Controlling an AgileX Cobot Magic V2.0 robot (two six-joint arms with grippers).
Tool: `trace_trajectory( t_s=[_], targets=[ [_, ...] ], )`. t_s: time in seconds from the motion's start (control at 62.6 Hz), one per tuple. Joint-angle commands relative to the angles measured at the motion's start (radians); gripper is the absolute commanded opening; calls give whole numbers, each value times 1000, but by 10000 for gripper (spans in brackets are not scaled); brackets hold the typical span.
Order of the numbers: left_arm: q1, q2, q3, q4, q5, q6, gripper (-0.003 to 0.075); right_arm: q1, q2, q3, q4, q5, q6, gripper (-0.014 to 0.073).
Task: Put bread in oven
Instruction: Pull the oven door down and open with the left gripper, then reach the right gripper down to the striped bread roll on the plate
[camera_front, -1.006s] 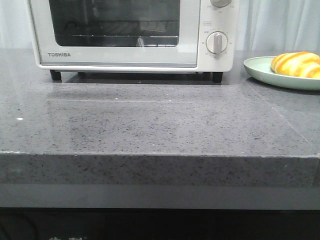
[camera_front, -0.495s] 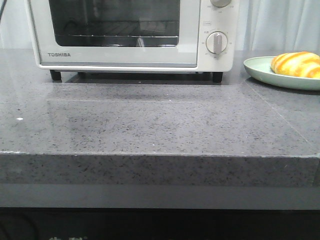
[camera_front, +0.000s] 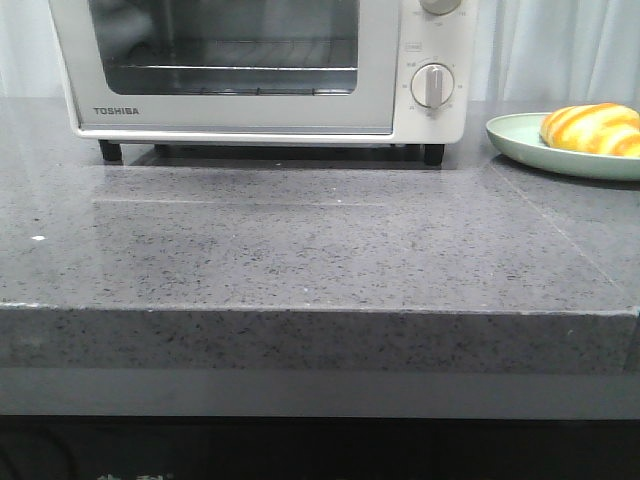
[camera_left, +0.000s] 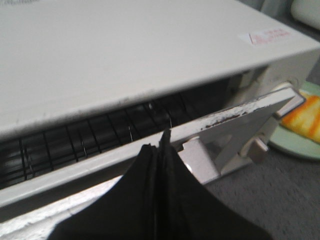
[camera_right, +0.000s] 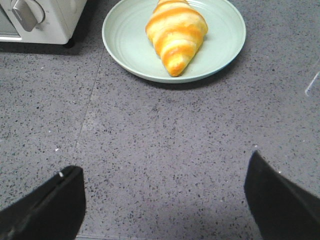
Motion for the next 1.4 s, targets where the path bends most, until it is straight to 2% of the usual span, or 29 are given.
trace_trajectory(
  t_s=[0.0, 0.255, 0.495, 0.623, 0.878, 1.038, 1.389],
  targets=[
    [3, -84, -21, 2, 184, -6, -18, -1, 6, -33, -5, -66, -9, 654],
    [3, -271, -21, 4, 393, -6, -18, -1, 6, -33, -5, -56, -9, 654],
    [5, -457, 4, 139, 600, -41, -18, -1, 10, -42, -5, -53, -9, 654],
    [5, -561, 93, 208, 602, -119, -18, -2, 55, -90, -5, -15, 11, 654],
    [5, -686, 217, 211, 602, -124, -18, -33, 249, -260, -5, 80, 19, 654],
    [5, -697, 220, 210, 604, -124, -18, -70, 404, -393, -5, 140, 19, 654],
    [5, -695, 220, 208, 604, -124, -18, -70, 725, -654, 10, 214, 19, 654]
  ],
)
